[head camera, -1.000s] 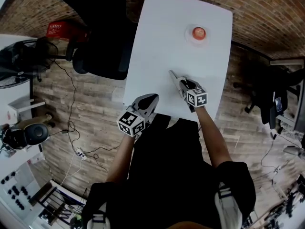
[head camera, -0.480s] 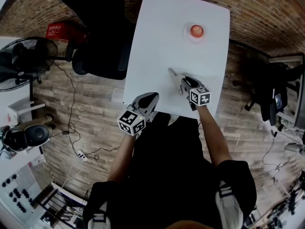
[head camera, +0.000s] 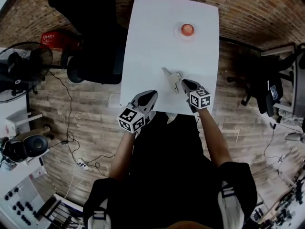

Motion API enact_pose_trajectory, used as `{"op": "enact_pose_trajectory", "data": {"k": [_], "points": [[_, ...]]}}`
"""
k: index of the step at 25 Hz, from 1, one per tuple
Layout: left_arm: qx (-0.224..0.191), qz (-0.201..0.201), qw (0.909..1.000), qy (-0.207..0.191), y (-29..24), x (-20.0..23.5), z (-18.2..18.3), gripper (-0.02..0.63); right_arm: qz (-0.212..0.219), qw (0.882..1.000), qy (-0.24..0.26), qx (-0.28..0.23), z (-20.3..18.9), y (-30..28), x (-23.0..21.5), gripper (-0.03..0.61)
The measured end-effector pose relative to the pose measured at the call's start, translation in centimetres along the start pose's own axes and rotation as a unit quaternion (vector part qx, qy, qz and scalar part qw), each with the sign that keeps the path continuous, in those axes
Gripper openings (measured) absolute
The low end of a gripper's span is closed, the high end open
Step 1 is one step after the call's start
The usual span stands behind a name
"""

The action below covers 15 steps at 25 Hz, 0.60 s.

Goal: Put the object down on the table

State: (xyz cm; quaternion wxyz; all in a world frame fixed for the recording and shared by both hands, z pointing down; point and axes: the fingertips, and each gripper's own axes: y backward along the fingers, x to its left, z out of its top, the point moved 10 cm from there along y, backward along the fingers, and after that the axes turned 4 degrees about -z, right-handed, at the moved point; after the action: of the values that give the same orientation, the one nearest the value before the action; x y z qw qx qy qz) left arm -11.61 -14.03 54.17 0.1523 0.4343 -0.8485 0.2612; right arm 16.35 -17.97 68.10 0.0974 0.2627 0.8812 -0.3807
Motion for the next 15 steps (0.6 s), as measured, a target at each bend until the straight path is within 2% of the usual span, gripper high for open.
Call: {"op": "enact_pose_trajectory", "data": {"k": [3,7,15], "points": [[0.002,-0.011,0.9999,-0.003,0.1,0.1,-0.2,0.021,0.004,1.0,0.028,0.005,-0.2,1.0,1.3,-0.002],[0.005,-0.021,0.9997,-0.006,0.5,0.1,-0.4,0.021,0.001,0.998,0.055,0.002,0.2,2.4,2.8,-0.002],[0.012,-0.04,0.9991,-0.009,1.0,0.2,-1.2,0.021,-0.014,0.997,0.069,-0.018,0.4,5.2,5.0,-0.003]]}}
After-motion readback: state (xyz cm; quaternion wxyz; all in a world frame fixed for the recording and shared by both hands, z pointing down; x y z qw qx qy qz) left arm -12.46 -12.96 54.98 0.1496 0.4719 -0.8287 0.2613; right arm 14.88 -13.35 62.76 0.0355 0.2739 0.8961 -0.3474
